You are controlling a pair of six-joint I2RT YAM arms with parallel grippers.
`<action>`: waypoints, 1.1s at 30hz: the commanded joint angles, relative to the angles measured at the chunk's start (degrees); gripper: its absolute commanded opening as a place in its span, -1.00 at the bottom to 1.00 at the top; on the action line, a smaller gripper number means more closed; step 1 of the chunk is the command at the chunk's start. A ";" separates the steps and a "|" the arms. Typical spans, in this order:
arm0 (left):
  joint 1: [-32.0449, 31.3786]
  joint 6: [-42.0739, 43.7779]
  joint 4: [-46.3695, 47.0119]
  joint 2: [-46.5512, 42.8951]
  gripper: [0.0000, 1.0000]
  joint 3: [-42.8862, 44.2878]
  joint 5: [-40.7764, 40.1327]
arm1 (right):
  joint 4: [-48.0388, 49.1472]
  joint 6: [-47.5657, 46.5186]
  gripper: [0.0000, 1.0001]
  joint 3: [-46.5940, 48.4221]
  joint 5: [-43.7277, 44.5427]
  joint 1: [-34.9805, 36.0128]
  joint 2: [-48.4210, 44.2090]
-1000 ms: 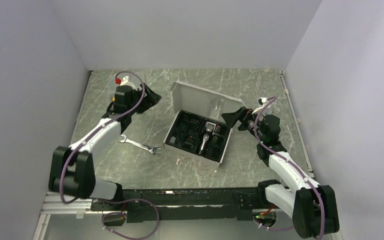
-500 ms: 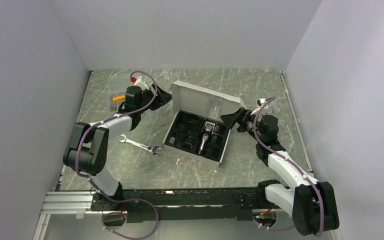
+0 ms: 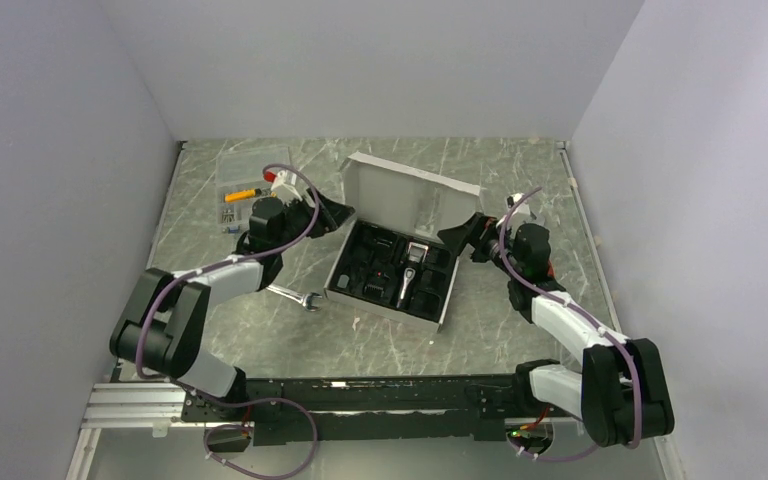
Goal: Sort the hair-cutting tools
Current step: Close the storage box at the center of the board.
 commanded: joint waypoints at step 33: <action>1.64 2.33 -40.18 -37.75 0.61 -7.92 -17.21 | 1.61 3.12 1.00 -7.97 2.13 9.19 -12.39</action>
